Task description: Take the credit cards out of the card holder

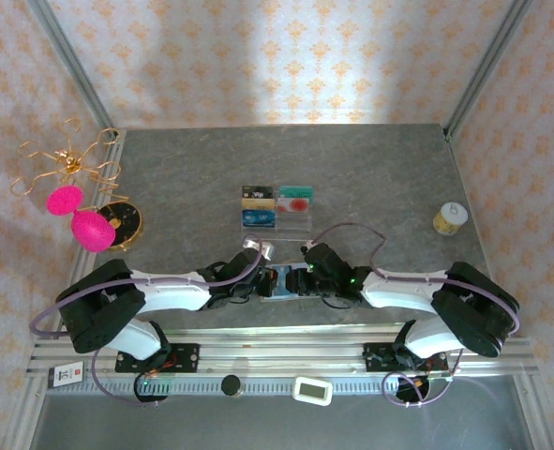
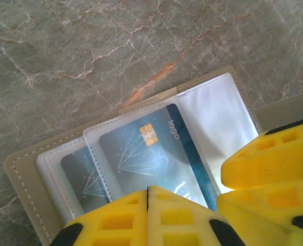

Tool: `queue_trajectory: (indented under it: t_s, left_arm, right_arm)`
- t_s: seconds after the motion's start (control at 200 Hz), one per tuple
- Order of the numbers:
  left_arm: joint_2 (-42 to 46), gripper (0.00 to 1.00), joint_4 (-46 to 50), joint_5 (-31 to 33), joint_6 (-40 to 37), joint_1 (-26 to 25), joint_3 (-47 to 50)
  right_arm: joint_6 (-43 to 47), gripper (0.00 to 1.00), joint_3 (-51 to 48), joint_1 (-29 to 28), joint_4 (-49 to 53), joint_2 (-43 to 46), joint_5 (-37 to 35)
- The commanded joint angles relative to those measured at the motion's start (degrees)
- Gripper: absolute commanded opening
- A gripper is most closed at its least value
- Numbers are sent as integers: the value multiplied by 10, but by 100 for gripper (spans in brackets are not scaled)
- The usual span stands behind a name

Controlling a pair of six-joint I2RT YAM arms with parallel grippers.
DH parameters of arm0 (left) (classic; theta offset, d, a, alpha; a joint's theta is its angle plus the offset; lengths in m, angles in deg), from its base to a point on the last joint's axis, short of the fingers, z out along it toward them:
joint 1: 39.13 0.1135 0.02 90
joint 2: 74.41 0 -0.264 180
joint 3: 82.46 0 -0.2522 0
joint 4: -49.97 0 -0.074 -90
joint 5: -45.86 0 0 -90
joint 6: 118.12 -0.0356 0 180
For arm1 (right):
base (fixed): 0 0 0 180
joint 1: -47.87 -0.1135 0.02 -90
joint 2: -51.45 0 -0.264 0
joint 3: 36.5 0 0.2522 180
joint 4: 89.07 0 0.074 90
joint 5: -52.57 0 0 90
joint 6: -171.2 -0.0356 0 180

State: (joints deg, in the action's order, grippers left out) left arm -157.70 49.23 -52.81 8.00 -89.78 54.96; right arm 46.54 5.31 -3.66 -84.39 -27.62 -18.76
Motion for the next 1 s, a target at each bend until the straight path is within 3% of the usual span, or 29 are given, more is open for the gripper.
queue_trajectory:
  t_s: [0.0,0.165,0.36,0.491,0.996]
  left_arm:
    - [25,6,-29,-8,-1,-5,6]
    - [38,12,-33,-19,-5,-8,-1]
    - [-27,7,-21,-32,-9,-9,-25]
    - [-16,4,14,3,-5,-6,-14]
    - [-2,0,28,5,7,-1,27]
  right_arm:
    - [1,30,-2,5,-8,2,-6]
    - [-6,31,-11,6,2,22,-34]
    - [-7,32,-17,7,5,29,-28]
    - [-3,33,-14,7,-2,27,-9]
    - [6,32,19,8,-12,-29,13]
